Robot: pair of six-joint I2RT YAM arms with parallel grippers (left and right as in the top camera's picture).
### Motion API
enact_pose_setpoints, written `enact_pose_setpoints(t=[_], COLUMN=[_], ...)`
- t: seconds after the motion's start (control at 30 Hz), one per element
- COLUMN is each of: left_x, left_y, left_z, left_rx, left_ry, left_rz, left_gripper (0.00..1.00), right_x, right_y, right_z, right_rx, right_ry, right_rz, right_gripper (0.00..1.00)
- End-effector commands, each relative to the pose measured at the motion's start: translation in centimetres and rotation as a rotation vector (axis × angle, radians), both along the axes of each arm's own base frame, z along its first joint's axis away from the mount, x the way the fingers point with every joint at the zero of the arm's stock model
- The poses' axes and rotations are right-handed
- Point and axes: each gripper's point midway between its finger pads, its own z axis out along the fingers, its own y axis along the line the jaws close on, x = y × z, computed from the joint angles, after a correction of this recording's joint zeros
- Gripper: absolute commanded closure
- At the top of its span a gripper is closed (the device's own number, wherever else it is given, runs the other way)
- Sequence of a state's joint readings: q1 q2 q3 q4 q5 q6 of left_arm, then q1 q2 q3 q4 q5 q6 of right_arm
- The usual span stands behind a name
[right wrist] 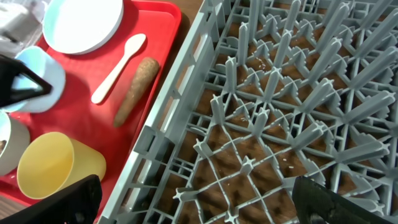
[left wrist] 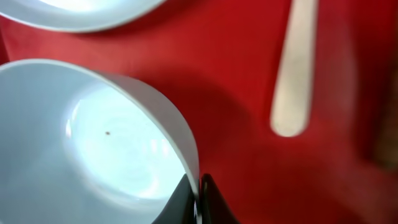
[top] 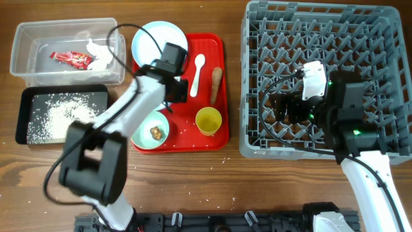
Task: Sort waste into correct bins and load items into the dishwasher rack
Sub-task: 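Return the empty blue bowl to the red tray with the left gripper, then grasp the green bowl rim with the left gripper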
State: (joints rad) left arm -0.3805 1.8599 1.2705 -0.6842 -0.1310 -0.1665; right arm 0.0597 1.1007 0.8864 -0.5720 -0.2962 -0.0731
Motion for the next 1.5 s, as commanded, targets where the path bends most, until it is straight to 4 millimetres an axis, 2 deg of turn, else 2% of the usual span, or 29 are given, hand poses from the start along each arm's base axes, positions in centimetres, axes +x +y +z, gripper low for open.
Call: enact_pose_setpoints(t=[0.0,0.03,0.07,0.17,0.23,0.27,0.33,0.4,0.47,0.5,0.57,0.7,0.83,0.93,1.0,1.1,1.23,1.37,1.43,1.47], left_x=[0.2,0.4,0.5,0.2,-0.9,-1.8,-3.9,-5.8,-7.2,-7.9,-8.6,-9.7,-10.0,-10.0,-10.1,-10.3,-11.0,-10.8,-10.6,-10.5], left_y=[1.5,1.5,1.3,0.1,-0.6,-0.5,0.4,1.1,1.3,1.2,0.6,0.9,1.2,1.2,1.2,0.5,-0.2,-0.2,0.4,1.2], left_z=[-1.3,-1.1,0.3,4.8,7.5,8.2,8.3,7.2,5.3,3.7,1.3,-1.6,-2.5,-2.5,-2.5,-1.9,0.4,5.1,8.7,10.0], left_rx=[0.129,0.125,0.113,0.005,-0.08,-0.098,-0.085,-0.055,-0.036,-0.037,-0.059,-0.06,-0.06,-0.06,-0.06,-0.097,-0.135,-0.193,-0.298,-0.333], left_ry=[-0.004,-0.011,-0.021,-0.034,-0.038,-0.022,0.041,0.117,0.161,0.176,0.182,0.185,0.183,0.183,0.185,0.205,0.243,0.212,0.157,0.126], left_rz=[0.018,0.018,0.036,0.098,0.114,0.139,0.204,0.248,0.276,0.293,0.28,0.289,0.291,0.291,0.291,0.283,0.275,0.276,0.231,0.233], left_gripper=[0.72,0.55,0.41,0.36,0.31,0.31,0.32,0.36,0.45,0.47,0.5,0.59,0.77,0.96,0.96,0.96,0.96,0.96,0.96,0.96], right_x=[0.3,0.3,0.3,0.4,0.6,0.7,0.8,0.8,0.8,0.8,0.8,0.8,0.8,0.8,0.8,0.8,0.8,0.8,0.8,0.8], right_y=[0.3,0.3,0.3,0.3,0.3,0.3,0.3,0.3,0.3,0.3,0.3,0.3,0.3,0.3,0.3,0.3,0.3,0.3,0.3,0.3], right_z=[0.5,0.6,0.6,0.7,0.9,1.0,1.0,1.1,1.1,1.1,1.1,1.1,1.1,1.1,1.1,1.1,1.1,1.1,1.1,1.1], right_rx=[0.016,0.016,0.017,0.017,0.017,0.018,0.018,0.018,0.018,0.018,0.018,0.018,0.018,0.018,0.019,0.02,0.023,0.023,0.023,0.023], right_ry=[-0.01,-0.012,-0.012,-0.016,-0.029,-0.034,-0.039,-0.041,-0.042,-0.042,-0.042,-0.042,-0.042,-0.041,-0.041,-0.038,-0.038,-0.04,-0.039,-0.038], right_rz=[0.011,0.011,0.011,0.011,0.011,0.011,0.011,0.011,0.011,0.012,0.011,0.011,0.012,0.011,0.011,0.009,0.007,0.007,0.007,0.007], right_gripper=[0.0,0.0,0.0,0.01,0.0,0.0,0.0,0.0,0.0,0.0,0.0,0.0,0.0,0.0,0.0,0.0,0.0,0.0,0.0,0.0])
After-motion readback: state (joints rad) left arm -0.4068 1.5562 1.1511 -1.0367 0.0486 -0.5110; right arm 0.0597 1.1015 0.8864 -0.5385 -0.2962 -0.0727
